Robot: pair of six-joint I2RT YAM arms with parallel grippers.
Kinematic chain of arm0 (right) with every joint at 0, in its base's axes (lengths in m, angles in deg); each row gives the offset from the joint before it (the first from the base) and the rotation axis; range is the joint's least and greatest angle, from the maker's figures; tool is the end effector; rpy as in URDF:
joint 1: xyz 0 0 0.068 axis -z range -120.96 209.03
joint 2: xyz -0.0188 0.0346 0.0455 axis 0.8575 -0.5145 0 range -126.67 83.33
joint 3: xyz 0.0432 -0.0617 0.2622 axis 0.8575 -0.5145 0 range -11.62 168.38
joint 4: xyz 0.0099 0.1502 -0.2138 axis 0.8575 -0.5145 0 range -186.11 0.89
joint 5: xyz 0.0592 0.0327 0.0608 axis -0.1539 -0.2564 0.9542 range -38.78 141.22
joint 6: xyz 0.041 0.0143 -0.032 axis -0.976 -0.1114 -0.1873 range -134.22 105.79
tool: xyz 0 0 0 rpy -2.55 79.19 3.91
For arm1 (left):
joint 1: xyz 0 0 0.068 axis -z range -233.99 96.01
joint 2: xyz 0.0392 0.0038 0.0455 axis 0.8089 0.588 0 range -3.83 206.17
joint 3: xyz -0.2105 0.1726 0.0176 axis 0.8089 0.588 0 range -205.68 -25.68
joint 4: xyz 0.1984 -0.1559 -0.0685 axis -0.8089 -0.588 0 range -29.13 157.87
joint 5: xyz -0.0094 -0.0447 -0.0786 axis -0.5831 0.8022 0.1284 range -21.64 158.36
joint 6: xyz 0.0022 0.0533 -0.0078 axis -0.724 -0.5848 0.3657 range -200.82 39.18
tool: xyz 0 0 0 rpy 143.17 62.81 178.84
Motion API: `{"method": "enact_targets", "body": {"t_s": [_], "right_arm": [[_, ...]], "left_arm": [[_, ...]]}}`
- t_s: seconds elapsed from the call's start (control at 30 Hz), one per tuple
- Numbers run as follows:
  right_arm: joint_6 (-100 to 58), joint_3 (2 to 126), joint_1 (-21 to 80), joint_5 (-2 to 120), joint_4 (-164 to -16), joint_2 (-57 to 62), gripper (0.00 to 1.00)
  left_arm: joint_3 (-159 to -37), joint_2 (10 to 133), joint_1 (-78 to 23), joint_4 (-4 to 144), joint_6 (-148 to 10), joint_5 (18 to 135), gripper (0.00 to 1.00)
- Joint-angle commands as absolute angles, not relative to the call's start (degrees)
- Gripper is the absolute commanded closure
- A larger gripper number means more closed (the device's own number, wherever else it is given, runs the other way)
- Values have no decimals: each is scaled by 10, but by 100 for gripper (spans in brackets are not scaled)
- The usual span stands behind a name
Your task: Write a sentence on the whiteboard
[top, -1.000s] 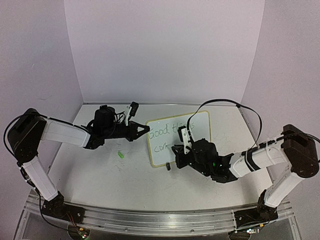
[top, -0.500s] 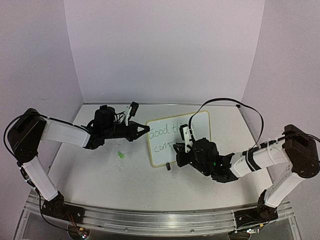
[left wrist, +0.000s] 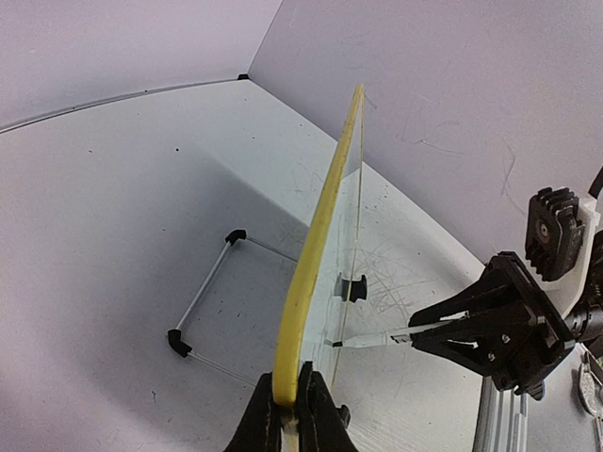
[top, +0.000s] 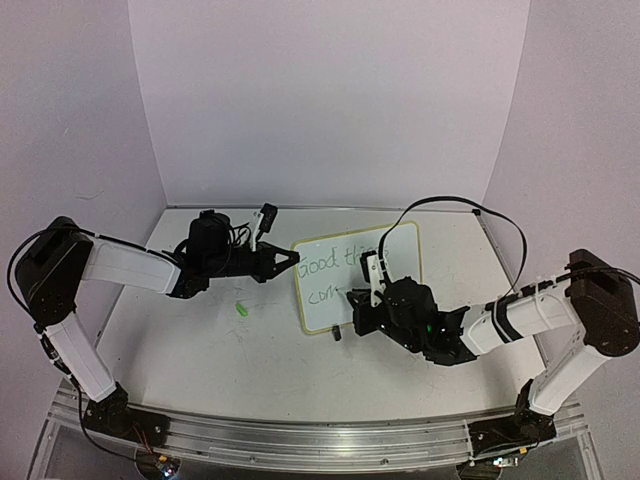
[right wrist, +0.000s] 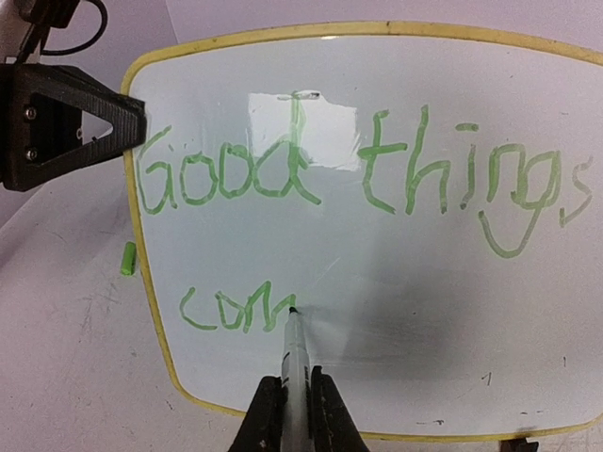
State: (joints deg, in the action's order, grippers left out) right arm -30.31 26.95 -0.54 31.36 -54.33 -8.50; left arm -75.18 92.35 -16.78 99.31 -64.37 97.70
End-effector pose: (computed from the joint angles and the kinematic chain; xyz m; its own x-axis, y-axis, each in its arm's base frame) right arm 0.1751 0.2741 0.1829 -0.3338 -0.0535 -0.9411 -0.5779 0.8004 0.1594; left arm 0.2774 -0.2324 0.2112 -0.4566 0.0369 -0.8889 0.8074 0.4368 -0.3966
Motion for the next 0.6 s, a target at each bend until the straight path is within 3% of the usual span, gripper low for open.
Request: {"method": "enact_targets", "body": {"t_s": [0.0,0.57], "right_arm": [[-321,264,-3,311,-569,-81,100],[-331,262,-2,318,-578,-87,100]], "left_arm": [[-773,915,-170,981,-683,948,100],[-767,909,-170,979,-685,945,100]]}}
